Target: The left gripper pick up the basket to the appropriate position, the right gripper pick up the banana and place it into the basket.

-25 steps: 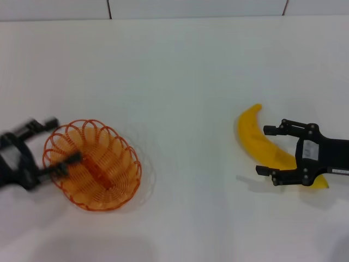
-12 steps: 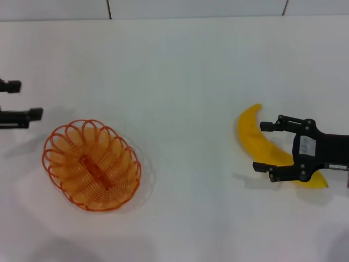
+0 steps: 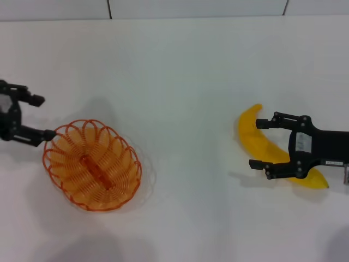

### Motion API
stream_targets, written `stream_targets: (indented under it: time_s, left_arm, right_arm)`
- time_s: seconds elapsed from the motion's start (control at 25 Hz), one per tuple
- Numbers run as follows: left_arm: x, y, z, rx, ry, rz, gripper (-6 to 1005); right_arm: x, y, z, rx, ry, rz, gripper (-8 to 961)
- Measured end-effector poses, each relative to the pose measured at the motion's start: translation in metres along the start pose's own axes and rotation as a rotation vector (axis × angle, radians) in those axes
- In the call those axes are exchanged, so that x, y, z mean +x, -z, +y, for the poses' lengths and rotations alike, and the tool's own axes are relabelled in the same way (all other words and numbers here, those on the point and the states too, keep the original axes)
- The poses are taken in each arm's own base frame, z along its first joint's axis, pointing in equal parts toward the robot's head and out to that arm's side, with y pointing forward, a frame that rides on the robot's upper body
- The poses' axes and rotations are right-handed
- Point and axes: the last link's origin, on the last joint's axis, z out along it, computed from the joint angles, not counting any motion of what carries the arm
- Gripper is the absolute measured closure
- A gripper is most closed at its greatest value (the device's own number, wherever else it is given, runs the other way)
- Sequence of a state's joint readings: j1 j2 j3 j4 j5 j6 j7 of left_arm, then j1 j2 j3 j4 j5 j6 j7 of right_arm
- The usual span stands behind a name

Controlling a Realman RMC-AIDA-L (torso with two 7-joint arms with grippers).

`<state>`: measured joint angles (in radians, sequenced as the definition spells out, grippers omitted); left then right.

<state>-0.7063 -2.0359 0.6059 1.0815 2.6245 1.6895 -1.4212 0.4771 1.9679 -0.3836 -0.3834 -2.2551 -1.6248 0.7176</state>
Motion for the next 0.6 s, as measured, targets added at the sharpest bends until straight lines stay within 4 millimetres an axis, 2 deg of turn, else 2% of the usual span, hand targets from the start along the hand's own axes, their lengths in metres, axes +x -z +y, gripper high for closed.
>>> stream_targets:
  time_s: [0.2,0.6]
  left_arm:
    - [0.016,-0.019,-0.006,-0.051,-0.021,-0.031,199]
    - [0.021,-0.045,-0.007,-0.058,-0.023,-0.109,240]
  right_arm:
    - [-0.001,-0.001,-0.001,-0.001,0.002,-0.001,74]
    - [-0.002,-0.003,-0.002,-0.004,0.004,-0.005,77]
